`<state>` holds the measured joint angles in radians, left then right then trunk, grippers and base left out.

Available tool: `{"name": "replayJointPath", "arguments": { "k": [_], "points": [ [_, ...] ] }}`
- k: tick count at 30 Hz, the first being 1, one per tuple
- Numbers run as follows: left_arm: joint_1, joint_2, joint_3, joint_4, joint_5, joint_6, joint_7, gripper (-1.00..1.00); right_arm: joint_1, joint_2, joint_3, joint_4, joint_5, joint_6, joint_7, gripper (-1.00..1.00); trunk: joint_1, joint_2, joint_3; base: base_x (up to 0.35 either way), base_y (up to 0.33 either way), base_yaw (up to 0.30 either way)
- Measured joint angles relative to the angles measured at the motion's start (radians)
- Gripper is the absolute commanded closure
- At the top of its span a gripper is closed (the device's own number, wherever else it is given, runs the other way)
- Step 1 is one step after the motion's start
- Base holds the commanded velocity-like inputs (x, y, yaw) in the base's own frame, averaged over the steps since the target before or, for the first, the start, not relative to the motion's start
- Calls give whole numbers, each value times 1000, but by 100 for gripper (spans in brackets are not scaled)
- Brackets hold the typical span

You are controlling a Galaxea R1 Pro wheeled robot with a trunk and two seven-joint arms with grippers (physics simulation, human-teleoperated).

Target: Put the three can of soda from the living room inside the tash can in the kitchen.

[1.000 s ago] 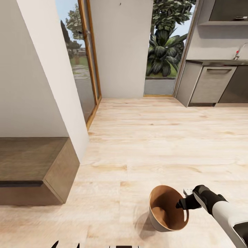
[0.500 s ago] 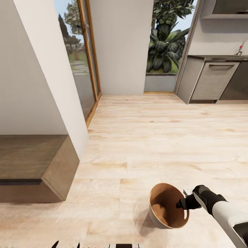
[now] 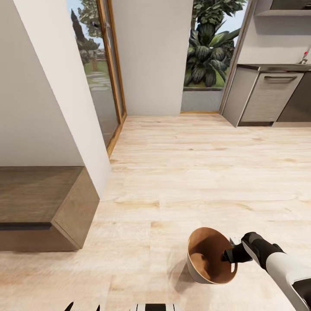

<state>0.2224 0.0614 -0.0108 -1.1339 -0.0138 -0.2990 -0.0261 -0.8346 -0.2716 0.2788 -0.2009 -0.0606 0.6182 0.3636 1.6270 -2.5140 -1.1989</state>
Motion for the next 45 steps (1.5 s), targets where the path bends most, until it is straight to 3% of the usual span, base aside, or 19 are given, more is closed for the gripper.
{"name": "replayJointPath", "arguments": {
  "k": [4,5,7,15,20,29,45],
  "points": [
    [0,0,0,0,0,0,0,-100,5,0,-1,-6,1,0,0,100,0,0,0,0,0,0],
    [0,0,0,0,0,0,0,-100,5,0,-7,-7,-19,4,3,100,0,0,0,0,0,0],
    [0,0,0,-1,0,0,0,-100,5,0,-5,-7,6,-4,1,100,0,0,0,0,0,0],
    [0,0,0,-1,1,0,0,-100,5,0,3,5,18,-61,-3,100,0,0,0,0,0,0],
    [0,0,0,-1,-2,2,0,-100,6,5,-14,5,-17,-64,1,100,-2,1,19,0,0,0],
    [0,0,-1,-1,-3,3,0,-100,7,7,8,6,21,-72,-2,100,-6,3,54,0,0,0],
    [0,0,1,0,-3,6,0,-100,8,9,6,6,7,-70,-8,100,-13,7,116,0,0,0]
  ]
}}
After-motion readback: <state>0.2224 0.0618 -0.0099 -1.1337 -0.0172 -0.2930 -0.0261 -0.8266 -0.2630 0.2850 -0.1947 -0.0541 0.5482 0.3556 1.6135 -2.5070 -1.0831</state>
